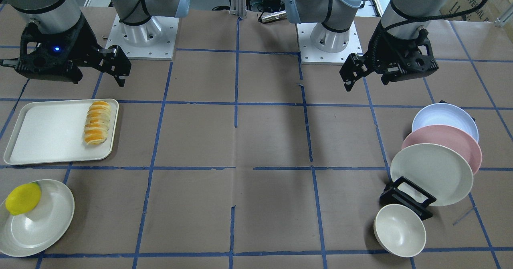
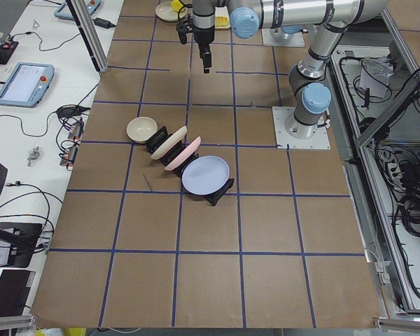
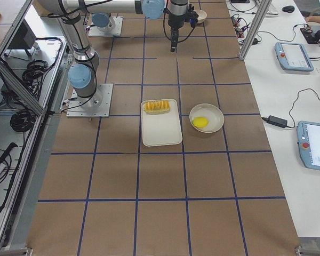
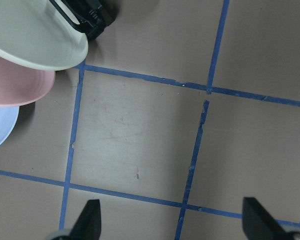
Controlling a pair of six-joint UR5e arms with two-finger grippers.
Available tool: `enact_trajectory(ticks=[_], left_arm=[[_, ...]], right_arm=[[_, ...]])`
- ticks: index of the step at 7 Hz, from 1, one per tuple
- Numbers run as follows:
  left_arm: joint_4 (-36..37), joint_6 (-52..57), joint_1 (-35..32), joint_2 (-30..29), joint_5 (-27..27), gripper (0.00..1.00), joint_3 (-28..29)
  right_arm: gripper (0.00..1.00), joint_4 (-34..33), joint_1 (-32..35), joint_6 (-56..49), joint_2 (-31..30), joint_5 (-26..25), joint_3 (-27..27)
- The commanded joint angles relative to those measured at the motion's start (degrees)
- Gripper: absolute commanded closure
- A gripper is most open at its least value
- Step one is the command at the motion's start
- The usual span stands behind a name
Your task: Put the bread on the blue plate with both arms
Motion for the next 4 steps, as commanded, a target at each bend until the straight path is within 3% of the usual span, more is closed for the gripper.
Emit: enact_trajectory(ticks=[1, 3, 4], left_arm=[[0.64, 2.40, -0.34, -0.18, 0.12, 0.00, -0.23], [1.18, 18.69, 4.54, -0.09, 0.82, 0.00, 0.12], [0.74, 23.04, 10.41, -0.01, 0.39, 0.00, 0.03]], right_arm=[[0.00, -4.55, 0.06, -0.02, -0.06, -0.55, 0.40], [0.00, -5.55, -0.03, -0.29, 0.47, -0.30, 0.66], [0.00, -7.03, -0.99, -2.55, 0.91, -0.38, 1.36]])
